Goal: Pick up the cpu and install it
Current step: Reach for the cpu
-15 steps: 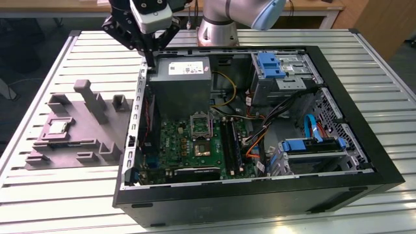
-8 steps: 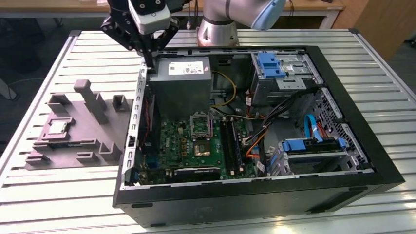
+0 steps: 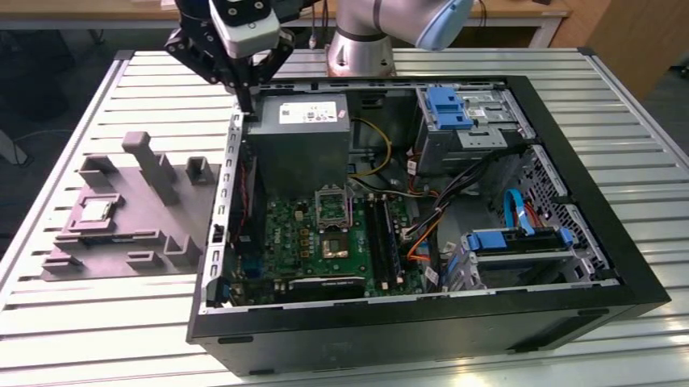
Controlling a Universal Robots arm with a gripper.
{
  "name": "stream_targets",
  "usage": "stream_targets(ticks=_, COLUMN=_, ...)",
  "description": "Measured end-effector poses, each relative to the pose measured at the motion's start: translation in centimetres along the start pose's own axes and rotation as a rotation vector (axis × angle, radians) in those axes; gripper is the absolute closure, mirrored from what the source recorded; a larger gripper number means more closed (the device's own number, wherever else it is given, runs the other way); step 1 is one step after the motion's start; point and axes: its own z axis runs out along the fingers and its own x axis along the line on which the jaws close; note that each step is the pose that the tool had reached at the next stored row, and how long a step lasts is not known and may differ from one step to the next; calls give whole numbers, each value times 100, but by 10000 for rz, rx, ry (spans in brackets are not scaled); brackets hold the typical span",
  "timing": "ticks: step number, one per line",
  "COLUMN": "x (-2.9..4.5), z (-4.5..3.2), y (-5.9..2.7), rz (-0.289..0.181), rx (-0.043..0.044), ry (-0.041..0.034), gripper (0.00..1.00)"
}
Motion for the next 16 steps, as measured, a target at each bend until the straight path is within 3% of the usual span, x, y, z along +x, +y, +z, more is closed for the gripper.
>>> stream_targets(ticks=16, x=60, z=19, y=-5, rz=-1, rx=-1, ry=-1, gripper=89)
